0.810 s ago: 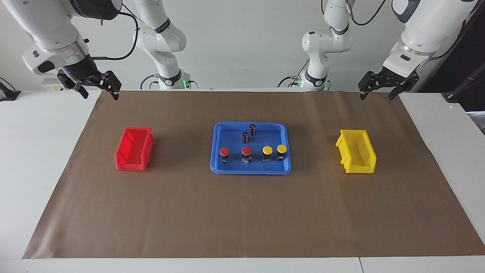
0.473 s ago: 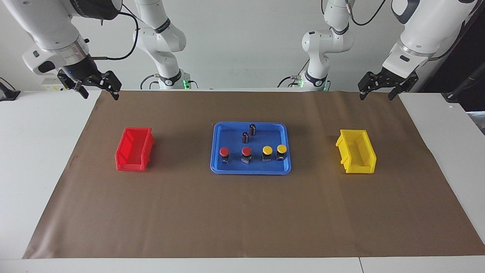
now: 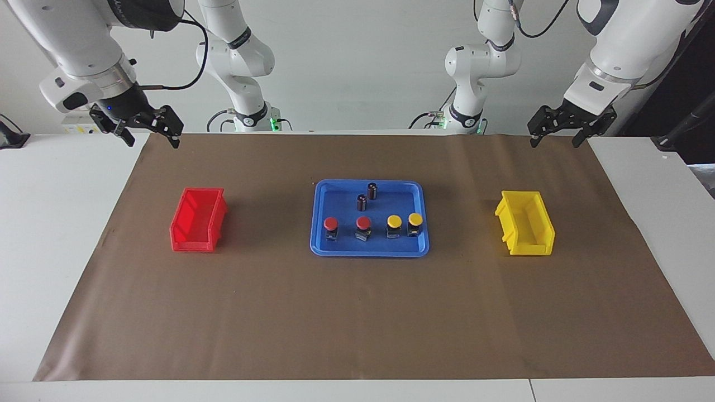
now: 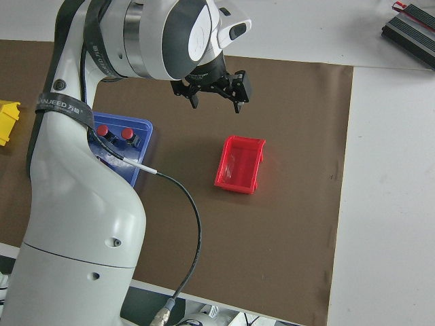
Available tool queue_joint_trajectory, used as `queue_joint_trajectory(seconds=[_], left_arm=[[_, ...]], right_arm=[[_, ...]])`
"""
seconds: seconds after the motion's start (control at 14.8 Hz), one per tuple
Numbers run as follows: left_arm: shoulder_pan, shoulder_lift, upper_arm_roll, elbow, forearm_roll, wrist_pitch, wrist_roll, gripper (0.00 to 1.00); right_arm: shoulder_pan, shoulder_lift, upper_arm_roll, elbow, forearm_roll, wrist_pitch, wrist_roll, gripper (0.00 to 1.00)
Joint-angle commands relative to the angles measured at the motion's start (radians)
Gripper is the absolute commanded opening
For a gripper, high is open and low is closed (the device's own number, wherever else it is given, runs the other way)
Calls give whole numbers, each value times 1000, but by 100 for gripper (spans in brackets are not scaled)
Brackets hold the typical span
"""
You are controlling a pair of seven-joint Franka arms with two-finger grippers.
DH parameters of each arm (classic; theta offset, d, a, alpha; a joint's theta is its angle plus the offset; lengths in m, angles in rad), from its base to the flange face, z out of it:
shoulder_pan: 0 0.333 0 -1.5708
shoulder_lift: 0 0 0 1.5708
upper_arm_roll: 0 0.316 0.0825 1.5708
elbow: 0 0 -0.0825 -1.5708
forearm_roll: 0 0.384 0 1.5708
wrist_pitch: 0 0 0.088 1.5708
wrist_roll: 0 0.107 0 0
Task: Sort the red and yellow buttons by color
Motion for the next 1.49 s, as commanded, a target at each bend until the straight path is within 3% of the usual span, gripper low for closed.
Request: queue_joint_trajectory(seconds=[0.0, 0.34, 0.61, 0.74, 1.08, 1.42], left_arm=[[3, -29, -5, -30, 22, -6, 7, 100], [3, -29, -5, -30, 22, -6, 7, 100], [3, -28, -5, -30, 22, -3, 7, 100], [3, -29, -5, -30, 22, -5, 7, 100], [3, -29, -5, -30, 22, -5, 7, 100], [3, -29, -5, -30, 22, -5, 7, 100]], right_arm=[[6, -17, 5, -46, 20, 63, -21, 100], [170, 14, 5, -196, 38, 306, 108, 100], [299, 176, 5, -215, 58, 539, 295, 100], [331, 213, 5, -262, 58, 647, 332, 100], [394, 291, 5, -221, 57, 696, 418, 100], [494, 337, 5, -259, 38, 773, 533, 96]])
